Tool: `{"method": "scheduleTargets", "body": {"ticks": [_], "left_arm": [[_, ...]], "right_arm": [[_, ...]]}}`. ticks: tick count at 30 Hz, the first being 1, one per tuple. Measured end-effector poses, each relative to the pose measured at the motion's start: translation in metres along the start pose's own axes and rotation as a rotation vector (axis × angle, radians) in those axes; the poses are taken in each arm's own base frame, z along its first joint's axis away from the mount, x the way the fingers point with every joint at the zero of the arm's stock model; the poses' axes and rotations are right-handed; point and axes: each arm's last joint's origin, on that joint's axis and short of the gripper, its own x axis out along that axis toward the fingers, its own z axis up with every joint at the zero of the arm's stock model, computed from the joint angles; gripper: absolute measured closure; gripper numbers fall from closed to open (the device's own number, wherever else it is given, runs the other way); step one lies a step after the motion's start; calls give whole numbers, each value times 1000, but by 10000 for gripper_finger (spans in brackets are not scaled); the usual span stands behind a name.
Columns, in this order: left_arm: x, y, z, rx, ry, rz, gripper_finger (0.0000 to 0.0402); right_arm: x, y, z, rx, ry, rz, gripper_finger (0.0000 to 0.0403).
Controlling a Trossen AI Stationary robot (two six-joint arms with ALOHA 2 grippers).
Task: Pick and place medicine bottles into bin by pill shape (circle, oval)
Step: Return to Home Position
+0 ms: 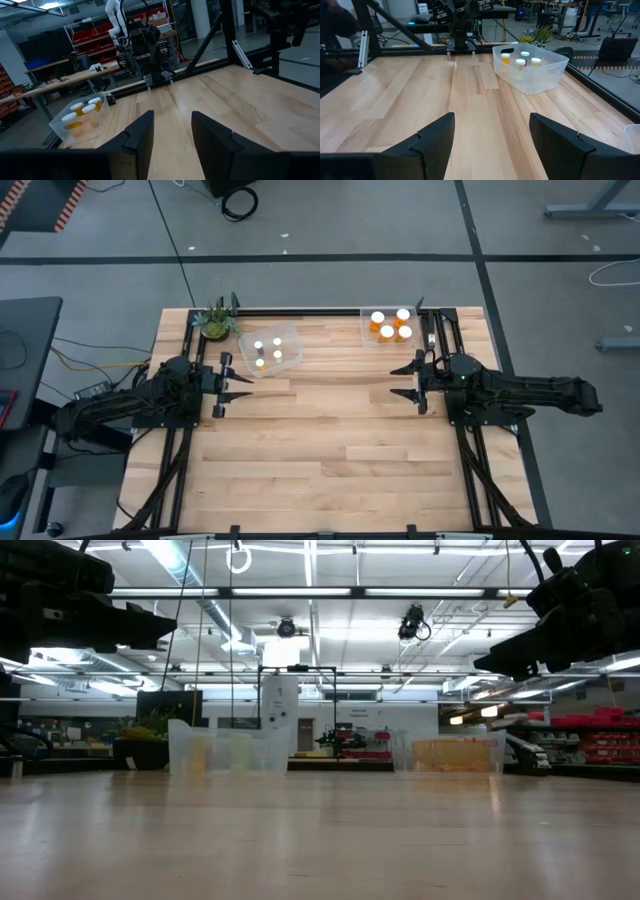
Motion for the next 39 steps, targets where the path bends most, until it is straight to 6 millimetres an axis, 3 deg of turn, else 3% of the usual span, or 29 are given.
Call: {"method": "scheduleTargets", "body": {"ticks": [39], "left_arm": [[0,0,0,0,0,0,263]], "right_arm": [[0,0,0,0,0,0,138]]}}
